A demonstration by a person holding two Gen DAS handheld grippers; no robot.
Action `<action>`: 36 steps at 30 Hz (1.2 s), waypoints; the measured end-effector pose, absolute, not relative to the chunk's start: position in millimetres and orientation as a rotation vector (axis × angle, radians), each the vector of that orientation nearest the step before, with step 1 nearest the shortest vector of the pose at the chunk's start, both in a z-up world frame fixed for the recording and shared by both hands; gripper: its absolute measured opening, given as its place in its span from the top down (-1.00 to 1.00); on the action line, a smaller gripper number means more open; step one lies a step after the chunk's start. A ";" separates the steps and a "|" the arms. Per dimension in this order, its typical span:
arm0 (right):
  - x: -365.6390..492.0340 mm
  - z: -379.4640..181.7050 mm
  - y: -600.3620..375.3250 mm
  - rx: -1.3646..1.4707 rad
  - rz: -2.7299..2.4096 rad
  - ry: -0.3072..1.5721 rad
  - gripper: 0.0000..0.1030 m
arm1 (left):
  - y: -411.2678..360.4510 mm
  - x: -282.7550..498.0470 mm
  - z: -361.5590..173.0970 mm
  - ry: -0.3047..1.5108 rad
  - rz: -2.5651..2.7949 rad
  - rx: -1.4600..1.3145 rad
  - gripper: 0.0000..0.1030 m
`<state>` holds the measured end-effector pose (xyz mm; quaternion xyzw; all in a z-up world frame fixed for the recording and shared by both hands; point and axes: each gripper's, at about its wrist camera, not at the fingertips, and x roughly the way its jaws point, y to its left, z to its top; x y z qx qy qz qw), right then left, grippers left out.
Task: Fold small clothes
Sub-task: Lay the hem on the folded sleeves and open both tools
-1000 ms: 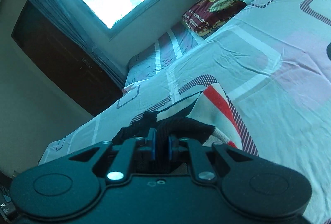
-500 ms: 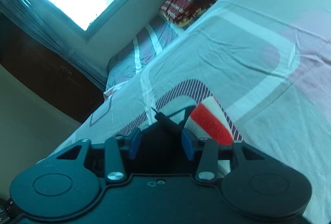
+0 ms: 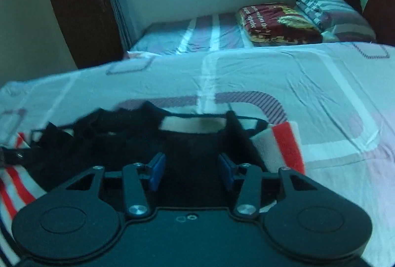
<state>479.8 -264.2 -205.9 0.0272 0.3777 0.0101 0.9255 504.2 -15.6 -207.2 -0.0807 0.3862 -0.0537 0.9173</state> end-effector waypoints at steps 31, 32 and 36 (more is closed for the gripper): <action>418.3 -215.9 -229.8 0.024 0.067 0.716 -0.04 | -57.2 447.2 -206.6 0.784 -0.116 0.032 -0.88; 417.3 -216.4 -230.4 0.021 0.070 0.713 -0.04 | -57.6 448.4 -206.3 0.786 -0.117 0.034 -0.88; 416.4 -216.0 -234.3 0.035 0.081 0.714 -0.03 | -53.3 450.0 -204.7 0.793 -0.115 0.045 -0.88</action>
